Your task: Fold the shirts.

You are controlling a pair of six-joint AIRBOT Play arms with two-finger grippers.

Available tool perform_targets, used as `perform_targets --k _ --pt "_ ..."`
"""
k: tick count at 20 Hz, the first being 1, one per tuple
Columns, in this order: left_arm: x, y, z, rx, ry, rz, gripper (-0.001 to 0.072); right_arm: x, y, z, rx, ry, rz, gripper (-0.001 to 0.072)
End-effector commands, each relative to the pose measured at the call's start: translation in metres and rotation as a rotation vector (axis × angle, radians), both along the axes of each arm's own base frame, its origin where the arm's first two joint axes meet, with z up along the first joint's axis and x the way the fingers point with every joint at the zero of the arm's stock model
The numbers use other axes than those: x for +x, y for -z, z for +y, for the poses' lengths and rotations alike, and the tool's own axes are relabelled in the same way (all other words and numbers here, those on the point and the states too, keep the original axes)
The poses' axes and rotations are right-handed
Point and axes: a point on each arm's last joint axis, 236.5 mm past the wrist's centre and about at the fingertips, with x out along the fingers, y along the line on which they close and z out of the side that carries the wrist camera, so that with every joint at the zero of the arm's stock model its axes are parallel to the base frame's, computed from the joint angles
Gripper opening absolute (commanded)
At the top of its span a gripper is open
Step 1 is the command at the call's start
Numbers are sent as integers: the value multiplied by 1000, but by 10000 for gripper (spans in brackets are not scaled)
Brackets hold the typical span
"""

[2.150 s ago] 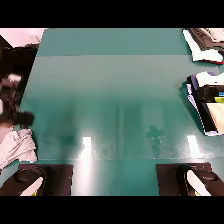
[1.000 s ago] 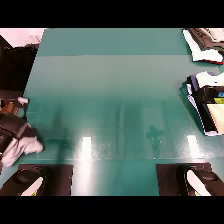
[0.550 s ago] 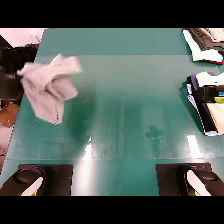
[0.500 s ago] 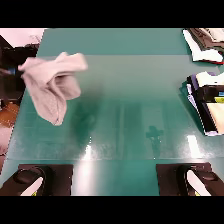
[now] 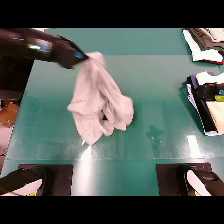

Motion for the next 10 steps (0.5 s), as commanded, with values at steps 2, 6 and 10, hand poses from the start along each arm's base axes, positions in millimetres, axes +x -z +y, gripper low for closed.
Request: perform_targets --k 2,6,10 --pt "41 82 -70 19 69 73 372 0 0 0 0 1 -2 17" --pt "66 99 -11 95 -27 166 624 0 0 0 7 8 3 17" --pt "41 143 87 207 -118 476 623 -1 1 1 16 18 11 17"
